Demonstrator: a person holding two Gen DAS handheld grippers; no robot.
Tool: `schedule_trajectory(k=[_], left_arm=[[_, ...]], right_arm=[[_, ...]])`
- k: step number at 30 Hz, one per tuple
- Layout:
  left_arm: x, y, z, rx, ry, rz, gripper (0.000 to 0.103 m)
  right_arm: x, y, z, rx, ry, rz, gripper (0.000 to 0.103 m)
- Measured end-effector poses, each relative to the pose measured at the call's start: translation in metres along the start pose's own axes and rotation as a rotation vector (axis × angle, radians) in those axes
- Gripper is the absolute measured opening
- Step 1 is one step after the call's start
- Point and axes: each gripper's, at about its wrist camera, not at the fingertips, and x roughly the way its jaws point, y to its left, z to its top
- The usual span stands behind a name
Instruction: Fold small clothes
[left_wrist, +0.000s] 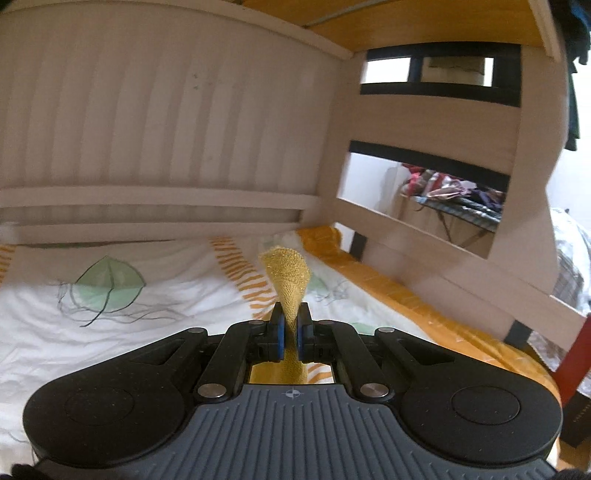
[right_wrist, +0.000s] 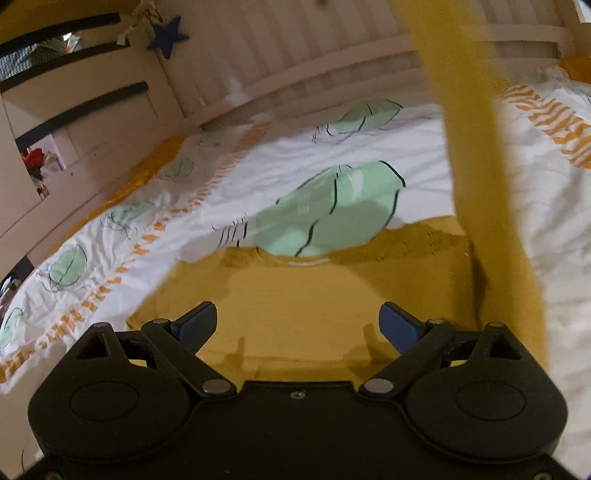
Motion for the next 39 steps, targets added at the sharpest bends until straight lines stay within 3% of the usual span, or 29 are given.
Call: schedule_trajectory(k=[6,10,19,24,27,32,35,39], left_arm=[[-0.007,-0.01,0.004,0.03,-0.042,-0.01,0.005],[-0.011,-0.004,0.0,0.04,-0.04,0.009,0.005],[-0.042,0.067,-0.029,-0.022,0.009,0.118,0.006],[-0.065,0.126,-0.076,-0.066,0.087,0.214,0.006],[-0.072,0.167,-0.121,-0.125,0.162,0.286,0.006],[-0.067,0.214,-0.207,-0.121,0.305,0.413,0.006],[-0.066,0.234,-0.243,-0.163,0.363,0.443,0.006],[-0.07,0.241,-0.265,-0.215,0.369,0.441,0.007]], right_arm=[[0.009,-0.016,0.005,-0.012,0.018,-0.072,0.096],[0.012,-0.049,0.004,0.099,0.084,-0.232,0.093],[-0.014,-0.007,0.008,-0.013,0.161,-0.179,0.094],[-0.003,-0.002,-0.002,-0.063,0.262,-0.195,0.094],[0.0,0.003,-0.002,-0.056,0.294,-0.153,0.094],[-0.002,0.011,-0.002,-0.078,0.308,-0.116,0.094],[-0.001,0.016,-0.002,-0.084,0.31,-0.106,0.094],[0.0,0.016,-0.004,-0.082,0.316,-0.107,0.094]])
